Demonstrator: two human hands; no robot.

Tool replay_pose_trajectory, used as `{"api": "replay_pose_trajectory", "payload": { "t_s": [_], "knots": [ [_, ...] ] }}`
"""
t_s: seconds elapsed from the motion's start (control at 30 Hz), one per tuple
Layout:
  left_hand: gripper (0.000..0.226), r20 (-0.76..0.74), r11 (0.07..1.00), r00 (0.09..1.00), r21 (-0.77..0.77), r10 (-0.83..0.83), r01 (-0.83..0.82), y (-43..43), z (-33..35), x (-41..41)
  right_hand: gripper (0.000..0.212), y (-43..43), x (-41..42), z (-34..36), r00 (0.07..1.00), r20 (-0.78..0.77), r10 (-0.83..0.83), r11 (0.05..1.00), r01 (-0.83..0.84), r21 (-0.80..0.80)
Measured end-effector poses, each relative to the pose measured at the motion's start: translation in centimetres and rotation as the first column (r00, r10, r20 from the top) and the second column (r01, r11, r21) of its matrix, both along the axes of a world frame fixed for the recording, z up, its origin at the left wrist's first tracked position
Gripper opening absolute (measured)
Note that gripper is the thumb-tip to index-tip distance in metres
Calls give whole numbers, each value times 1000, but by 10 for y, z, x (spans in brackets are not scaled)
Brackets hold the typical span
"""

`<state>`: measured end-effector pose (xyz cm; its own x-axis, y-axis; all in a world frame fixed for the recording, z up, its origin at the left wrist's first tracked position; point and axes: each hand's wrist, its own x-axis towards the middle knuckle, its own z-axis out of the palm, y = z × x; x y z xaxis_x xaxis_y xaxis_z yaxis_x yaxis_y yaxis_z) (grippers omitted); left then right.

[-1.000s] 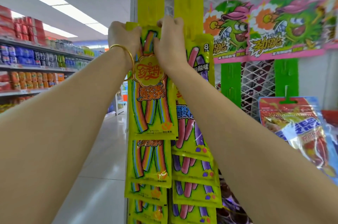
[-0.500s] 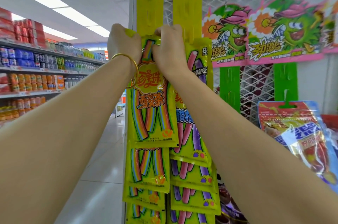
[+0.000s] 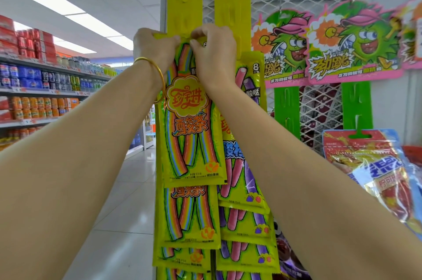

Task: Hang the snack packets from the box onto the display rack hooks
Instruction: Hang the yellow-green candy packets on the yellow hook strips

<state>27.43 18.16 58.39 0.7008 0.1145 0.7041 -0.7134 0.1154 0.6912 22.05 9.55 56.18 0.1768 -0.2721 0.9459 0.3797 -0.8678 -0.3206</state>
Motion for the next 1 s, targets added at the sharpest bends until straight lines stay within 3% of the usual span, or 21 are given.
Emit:
{"api": "replay_pose_trajectory", "payload": {
  "t_s": [0.13,0.23,0.37,0.57,0.8,1.0],
  "knots": [
    [10,-53,994,992,5,-111,111,-1,2,-6,17,0,1,4,1000,17,5,999,-6,44],
    [33,-86,982,978,-17,-190,189,1,2,-6,18,0,-3,4,999,29,42,998,-44,50],
    [20,-135,964,955,-7,-264,265,8,1,-6,19,0,-6,3,999,13,47,997,-48,60],
    [33,-185,929,915,17,-359,369,13,2,-4,23,-1,-9,2,999,-23,44,997,-43,58],
    [32,-197,919,909,72,-367,387,12,-2,-1,33,-2,-1,-5,998,-62,29,999,-26,39],
    [26,-186,923,910,42,-369,383,13,-2,-3,29,0,-2,-7,1000,-5,22,999,-22,30]
  ]
}}
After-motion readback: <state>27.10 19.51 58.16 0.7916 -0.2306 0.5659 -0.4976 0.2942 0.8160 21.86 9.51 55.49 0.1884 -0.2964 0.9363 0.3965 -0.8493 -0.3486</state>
